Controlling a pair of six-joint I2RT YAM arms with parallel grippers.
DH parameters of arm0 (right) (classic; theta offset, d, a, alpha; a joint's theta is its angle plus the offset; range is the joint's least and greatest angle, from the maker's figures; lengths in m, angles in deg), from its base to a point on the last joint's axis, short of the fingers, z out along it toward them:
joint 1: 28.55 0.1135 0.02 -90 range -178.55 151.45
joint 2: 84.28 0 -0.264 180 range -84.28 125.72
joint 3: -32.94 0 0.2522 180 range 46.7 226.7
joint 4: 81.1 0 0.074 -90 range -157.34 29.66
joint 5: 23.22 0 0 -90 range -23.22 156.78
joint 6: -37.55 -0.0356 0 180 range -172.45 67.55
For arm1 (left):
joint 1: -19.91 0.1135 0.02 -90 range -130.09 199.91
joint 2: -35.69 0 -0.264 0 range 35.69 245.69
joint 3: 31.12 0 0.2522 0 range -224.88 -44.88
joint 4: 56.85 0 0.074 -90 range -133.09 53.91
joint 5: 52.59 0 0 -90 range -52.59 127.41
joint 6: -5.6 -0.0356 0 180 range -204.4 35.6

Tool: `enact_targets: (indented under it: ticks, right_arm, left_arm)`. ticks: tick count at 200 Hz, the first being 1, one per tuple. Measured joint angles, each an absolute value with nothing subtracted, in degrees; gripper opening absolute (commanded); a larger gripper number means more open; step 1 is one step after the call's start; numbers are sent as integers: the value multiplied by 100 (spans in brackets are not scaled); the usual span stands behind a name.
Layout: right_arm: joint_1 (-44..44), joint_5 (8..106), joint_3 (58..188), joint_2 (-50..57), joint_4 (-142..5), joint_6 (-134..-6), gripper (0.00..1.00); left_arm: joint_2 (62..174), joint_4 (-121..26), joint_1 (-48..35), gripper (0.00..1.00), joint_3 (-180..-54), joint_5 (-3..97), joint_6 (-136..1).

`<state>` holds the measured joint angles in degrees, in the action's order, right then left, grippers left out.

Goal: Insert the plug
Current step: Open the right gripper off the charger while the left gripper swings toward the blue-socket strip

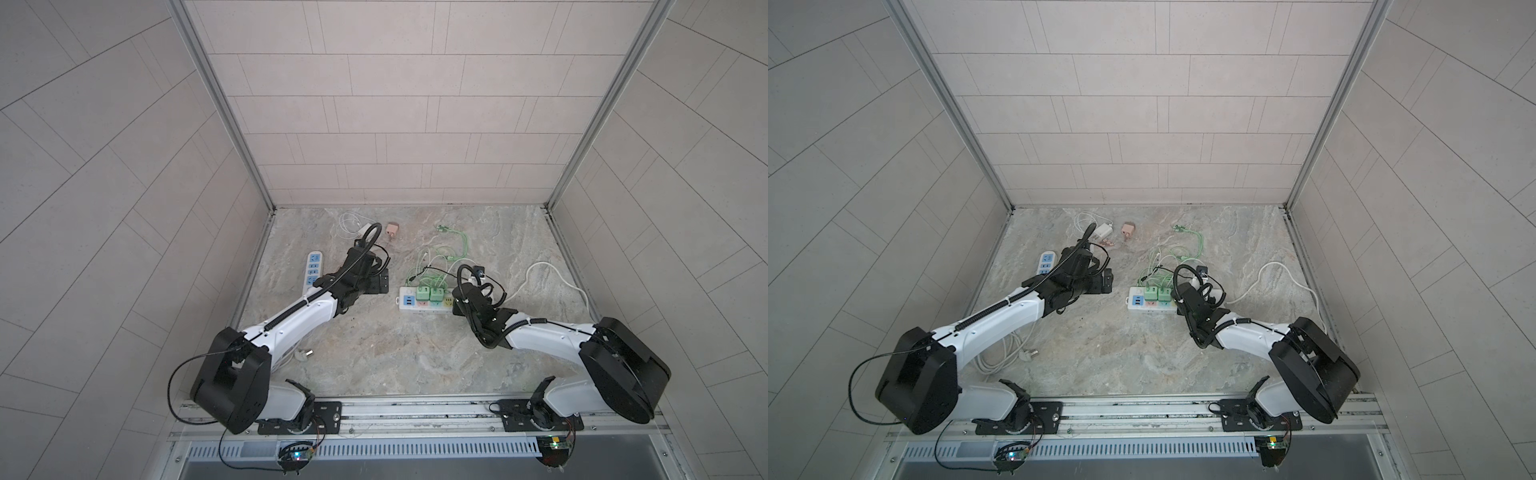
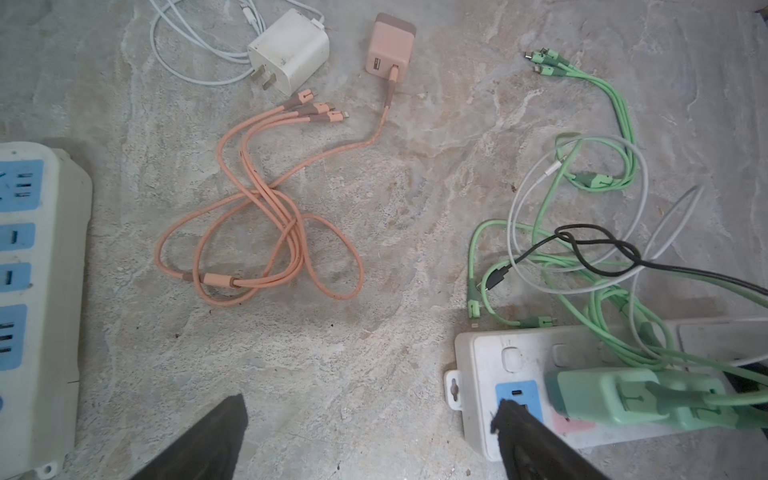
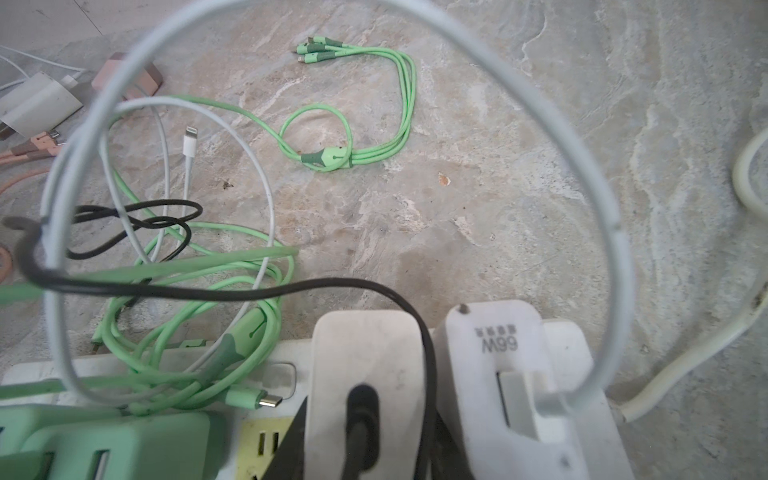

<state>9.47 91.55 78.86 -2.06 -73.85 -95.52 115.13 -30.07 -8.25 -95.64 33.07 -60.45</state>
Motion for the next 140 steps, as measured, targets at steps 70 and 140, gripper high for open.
enact_targets:
  ticks: [70,140]
  right_arm:
    - [932,9365,8172,15,-7094,-9968,9]
    - [608,9385,8483,124,-6875,-10162,14]
  left_arm:
    - [12293,-3025,242,100,-10158,3143,-5929]
    - [12741,-2618,1942,100,-10283,3108,-5584]
